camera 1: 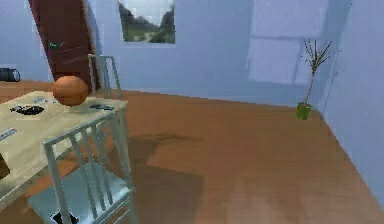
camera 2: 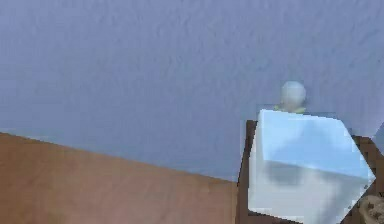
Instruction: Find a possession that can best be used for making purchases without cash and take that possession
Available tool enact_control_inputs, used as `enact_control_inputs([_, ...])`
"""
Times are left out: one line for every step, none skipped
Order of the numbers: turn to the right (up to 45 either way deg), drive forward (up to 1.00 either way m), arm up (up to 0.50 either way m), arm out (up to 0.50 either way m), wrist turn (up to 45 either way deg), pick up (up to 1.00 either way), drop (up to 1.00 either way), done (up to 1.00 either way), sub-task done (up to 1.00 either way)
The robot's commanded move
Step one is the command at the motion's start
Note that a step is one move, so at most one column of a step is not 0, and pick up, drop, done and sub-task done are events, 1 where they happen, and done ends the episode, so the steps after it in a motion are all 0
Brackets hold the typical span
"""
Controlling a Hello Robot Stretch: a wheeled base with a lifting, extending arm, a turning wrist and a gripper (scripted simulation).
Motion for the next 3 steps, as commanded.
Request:
enact_control_inputs([15.0,0.00,0.00,0.00,0.0,0.00,0.00,0.00,0.00])
enact_control_inputs([0.0,1.00,0.00,0.00,0.0,0.00,0.00,0.00,0.00])
enact_control_inputs([21.0,0.00,0.00,0.00,0.0,0.00,0.00,0.00,0.00])
